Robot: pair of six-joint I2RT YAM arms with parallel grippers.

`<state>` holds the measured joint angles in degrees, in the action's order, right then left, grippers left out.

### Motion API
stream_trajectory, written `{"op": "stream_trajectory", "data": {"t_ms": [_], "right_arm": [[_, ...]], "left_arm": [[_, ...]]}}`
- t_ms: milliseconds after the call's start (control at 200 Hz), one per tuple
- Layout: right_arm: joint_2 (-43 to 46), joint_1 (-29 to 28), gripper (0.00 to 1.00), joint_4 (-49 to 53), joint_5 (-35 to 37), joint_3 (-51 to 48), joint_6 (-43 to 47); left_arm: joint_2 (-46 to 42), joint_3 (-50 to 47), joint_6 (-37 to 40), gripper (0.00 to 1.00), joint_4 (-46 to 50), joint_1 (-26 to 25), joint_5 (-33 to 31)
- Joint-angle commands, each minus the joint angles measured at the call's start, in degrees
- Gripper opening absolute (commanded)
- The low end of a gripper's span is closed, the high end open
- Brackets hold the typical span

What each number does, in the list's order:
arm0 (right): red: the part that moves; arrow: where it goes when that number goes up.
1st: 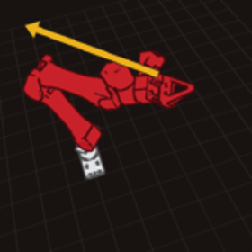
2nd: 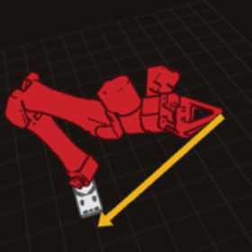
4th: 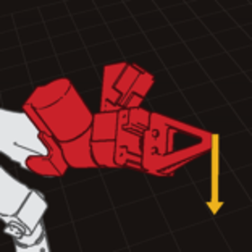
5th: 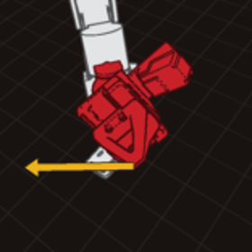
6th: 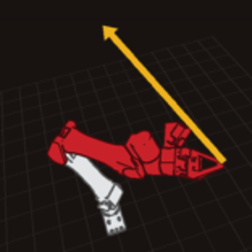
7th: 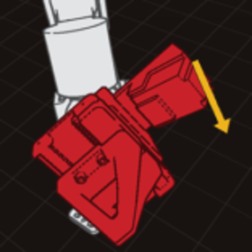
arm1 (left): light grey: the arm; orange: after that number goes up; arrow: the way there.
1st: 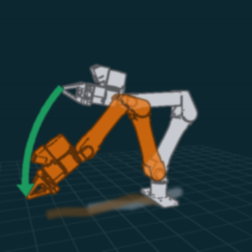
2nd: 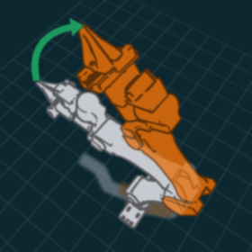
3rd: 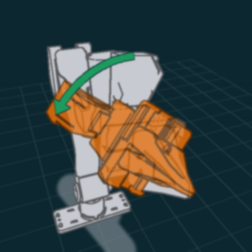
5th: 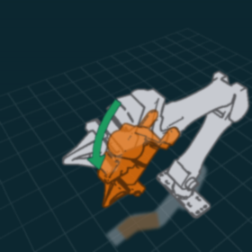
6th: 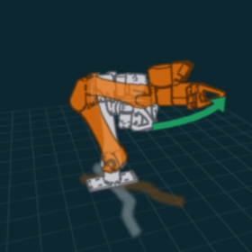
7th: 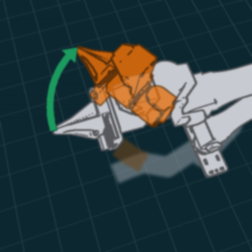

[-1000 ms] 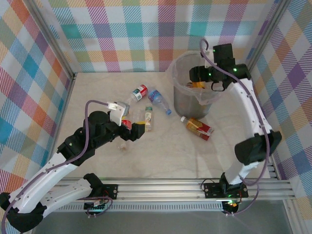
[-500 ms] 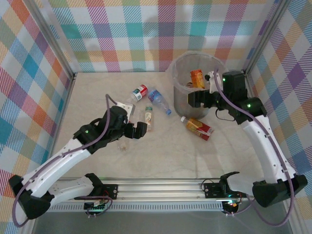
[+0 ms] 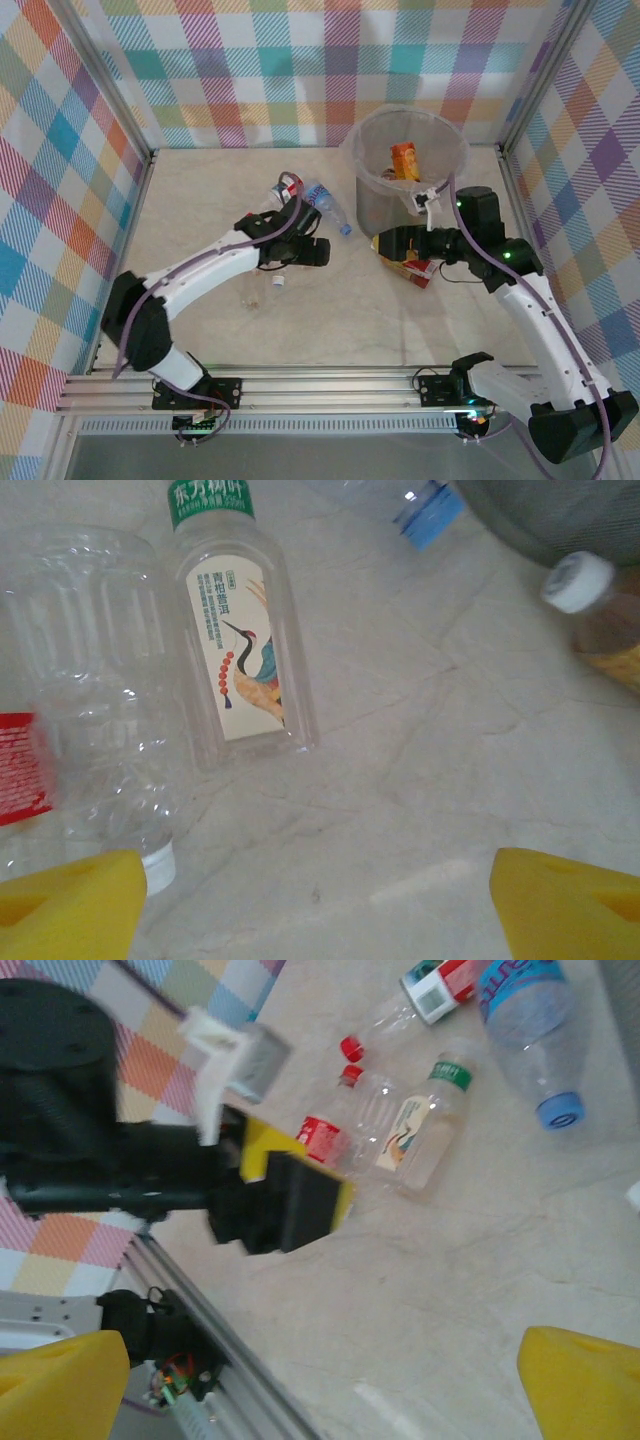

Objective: Put the plastic bottles in the bin

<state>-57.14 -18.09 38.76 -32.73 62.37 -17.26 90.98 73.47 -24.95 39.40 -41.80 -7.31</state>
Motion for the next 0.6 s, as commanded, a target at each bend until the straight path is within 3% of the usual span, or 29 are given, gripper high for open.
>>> {"op": "stream_trajectory", "data": {"t_ms": [0, 85, 350, 595], "right_arm": [[0.87, -0.28, 1.00, -3.95, -4.16, -1.69, -4.07], [1.50, -0.28, 1.00, -4.85, -4.35, -2.40, -5.49], [6.13, -0.28, 1.00, -11.45, 5.32, -8.98, -16.57], [7.86, -0.53, 1.00, -10.44, 9.45, -10.23, -12.67]], "left_arm": [[4.89, 2.90, -1.09, 0.88, 1.24, 1.48, -1.29], [8.81, 4.64, -1.12, 0.88, 0.88, 2.54, -1.07], [17.00, 8.25, -1.75, 0.88, -0.65, 5.02, 0.07], [20.39, 9.96, -1.51, 0.85, -1.86, 6.12, 2.22]]}}
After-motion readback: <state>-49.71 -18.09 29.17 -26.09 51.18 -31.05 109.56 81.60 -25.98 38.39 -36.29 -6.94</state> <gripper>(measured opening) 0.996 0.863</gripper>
